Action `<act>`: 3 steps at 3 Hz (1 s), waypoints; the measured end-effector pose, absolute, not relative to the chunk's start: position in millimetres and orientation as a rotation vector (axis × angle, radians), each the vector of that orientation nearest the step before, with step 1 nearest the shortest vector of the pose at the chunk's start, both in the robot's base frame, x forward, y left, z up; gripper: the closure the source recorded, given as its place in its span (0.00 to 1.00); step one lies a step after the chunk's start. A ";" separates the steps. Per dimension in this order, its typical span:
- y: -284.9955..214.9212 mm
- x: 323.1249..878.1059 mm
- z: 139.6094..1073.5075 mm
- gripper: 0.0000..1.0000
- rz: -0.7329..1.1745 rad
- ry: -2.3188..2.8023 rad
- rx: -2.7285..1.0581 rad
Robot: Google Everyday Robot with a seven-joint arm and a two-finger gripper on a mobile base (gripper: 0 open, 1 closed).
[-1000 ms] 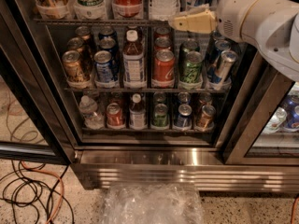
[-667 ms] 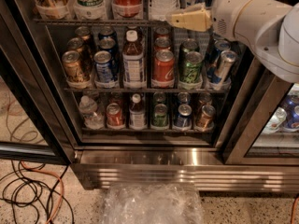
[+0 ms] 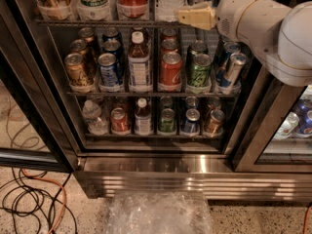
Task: Pick redbull can from top shelf of fridge
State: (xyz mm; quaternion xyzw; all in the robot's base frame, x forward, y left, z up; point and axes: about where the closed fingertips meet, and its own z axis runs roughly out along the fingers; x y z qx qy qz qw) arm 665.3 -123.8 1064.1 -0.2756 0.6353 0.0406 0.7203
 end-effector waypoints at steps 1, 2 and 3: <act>-123.6 674.5 1066.0 0.28 0.091 1.400 -0.586; -121.8 680.7 1072.1 0.51 0.090 1.387 -0.578; -121.8 675.7 1072.3 0.75 0.090 1.387 -0.578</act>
Offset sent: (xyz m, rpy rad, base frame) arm 0.0264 -0.0006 0.0159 0.0362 -0.0369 -0.0253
